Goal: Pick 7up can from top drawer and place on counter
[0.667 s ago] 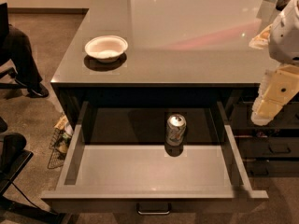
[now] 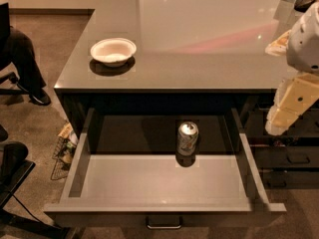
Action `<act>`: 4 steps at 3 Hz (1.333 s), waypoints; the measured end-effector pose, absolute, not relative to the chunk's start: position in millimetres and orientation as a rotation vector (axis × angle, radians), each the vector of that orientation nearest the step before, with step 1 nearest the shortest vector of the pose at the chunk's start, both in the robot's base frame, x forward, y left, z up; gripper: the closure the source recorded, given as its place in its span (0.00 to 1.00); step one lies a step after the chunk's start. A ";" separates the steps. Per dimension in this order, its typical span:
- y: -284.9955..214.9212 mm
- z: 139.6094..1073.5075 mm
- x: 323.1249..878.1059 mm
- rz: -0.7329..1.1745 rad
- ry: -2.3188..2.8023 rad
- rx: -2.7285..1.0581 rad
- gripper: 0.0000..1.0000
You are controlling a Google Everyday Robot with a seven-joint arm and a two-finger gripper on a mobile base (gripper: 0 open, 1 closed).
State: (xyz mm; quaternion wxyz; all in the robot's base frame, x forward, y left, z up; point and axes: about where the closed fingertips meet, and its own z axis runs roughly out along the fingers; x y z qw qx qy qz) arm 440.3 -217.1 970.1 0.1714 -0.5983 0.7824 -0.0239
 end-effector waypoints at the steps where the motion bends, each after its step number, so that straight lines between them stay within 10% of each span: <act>1: -221.3 946.3 446.0 0.054 2.185 -1.603 0.00; 4: -222.2 856.1 456.6 0.404 1.826 -1.239 0.00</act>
Offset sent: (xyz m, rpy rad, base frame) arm 0.0170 -0.0238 -0.0915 0.5614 -0.1194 -0.0602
